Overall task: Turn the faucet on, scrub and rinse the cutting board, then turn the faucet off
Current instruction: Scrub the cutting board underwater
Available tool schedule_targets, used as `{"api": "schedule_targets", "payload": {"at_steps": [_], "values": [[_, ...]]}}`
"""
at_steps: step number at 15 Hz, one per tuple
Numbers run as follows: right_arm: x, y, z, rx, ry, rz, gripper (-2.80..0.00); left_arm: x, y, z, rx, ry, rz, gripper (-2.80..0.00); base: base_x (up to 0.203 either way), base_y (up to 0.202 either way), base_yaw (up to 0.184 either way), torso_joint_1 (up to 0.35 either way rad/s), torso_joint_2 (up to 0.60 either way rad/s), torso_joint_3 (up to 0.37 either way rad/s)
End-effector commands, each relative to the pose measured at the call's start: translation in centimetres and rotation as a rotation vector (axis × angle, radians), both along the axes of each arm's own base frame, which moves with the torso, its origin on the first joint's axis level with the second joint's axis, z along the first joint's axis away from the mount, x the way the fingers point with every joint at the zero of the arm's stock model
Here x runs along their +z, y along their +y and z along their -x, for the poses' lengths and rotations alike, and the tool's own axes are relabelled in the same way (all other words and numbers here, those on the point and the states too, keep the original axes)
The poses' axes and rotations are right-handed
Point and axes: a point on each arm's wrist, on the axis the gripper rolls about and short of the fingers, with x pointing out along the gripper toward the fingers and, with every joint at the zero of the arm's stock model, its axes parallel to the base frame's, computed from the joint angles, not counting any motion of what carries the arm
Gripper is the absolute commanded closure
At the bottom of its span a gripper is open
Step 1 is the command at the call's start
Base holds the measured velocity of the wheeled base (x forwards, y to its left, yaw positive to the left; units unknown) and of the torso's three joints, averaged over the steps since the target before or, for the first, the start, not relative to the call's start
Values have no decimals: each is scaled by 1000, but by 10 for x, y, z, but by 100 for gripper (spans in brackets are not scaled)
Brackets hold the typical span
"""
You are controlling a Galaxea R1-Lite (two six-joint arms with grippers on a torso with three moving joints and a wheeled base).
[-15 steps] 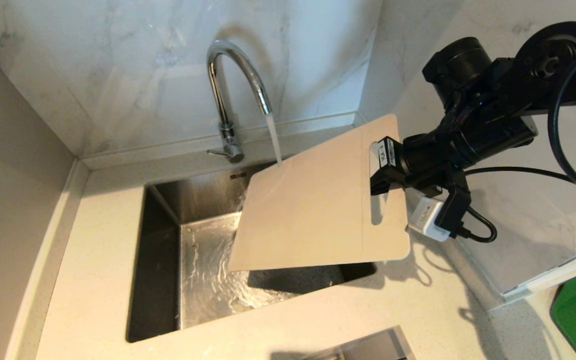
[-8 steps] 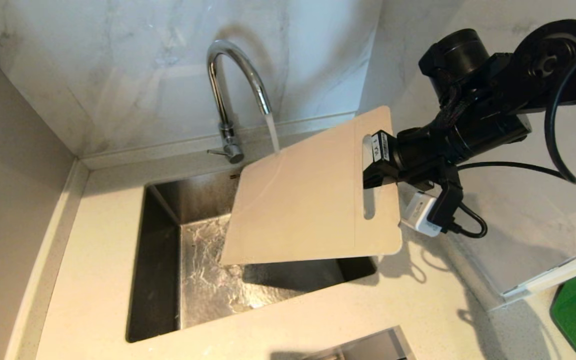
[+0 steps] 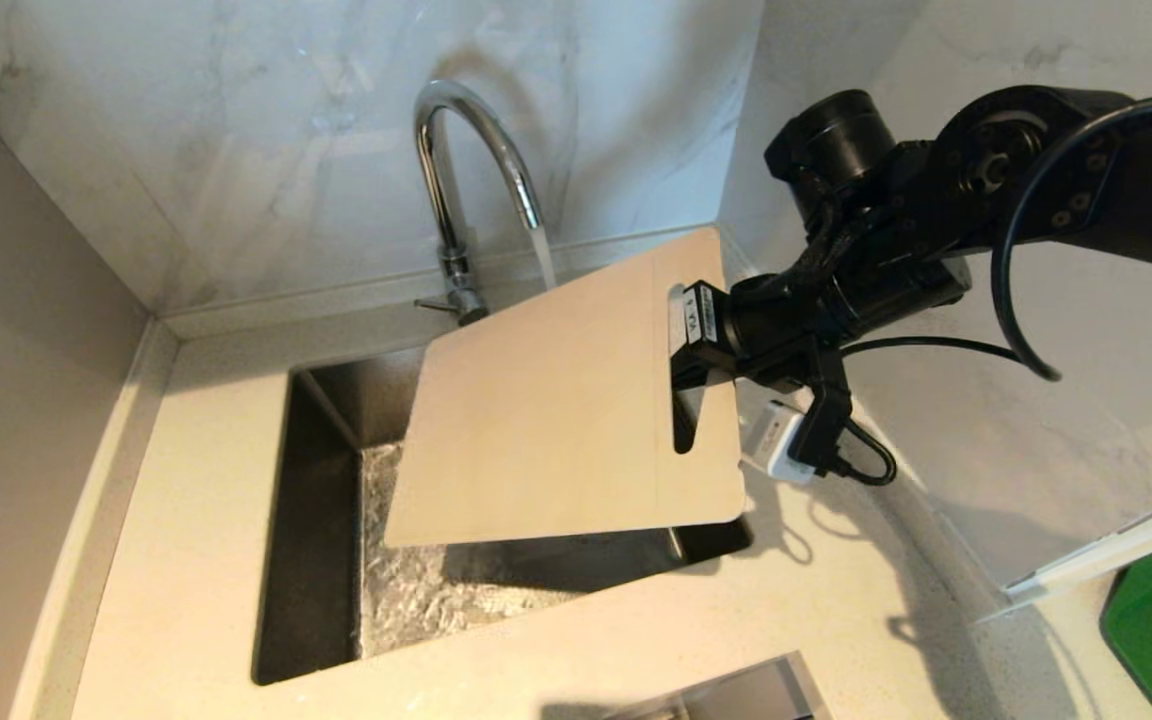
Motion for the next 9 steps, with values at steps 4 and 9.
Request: {"api": "schedule_targets", "payload": {"at_steps": [4, 9], "values": [[-7, 7, -5, 24, -2, 9, 0, 0, 0, 0, 0, -2, 0, 0, 0, 0, 0, 0, 0, 0], [-23, 20, -23, 38, -22, 1, 0, 0, 0, 0, 0, -2, 0, 0, 0, 0, 0, 0, 0, 0]]}}
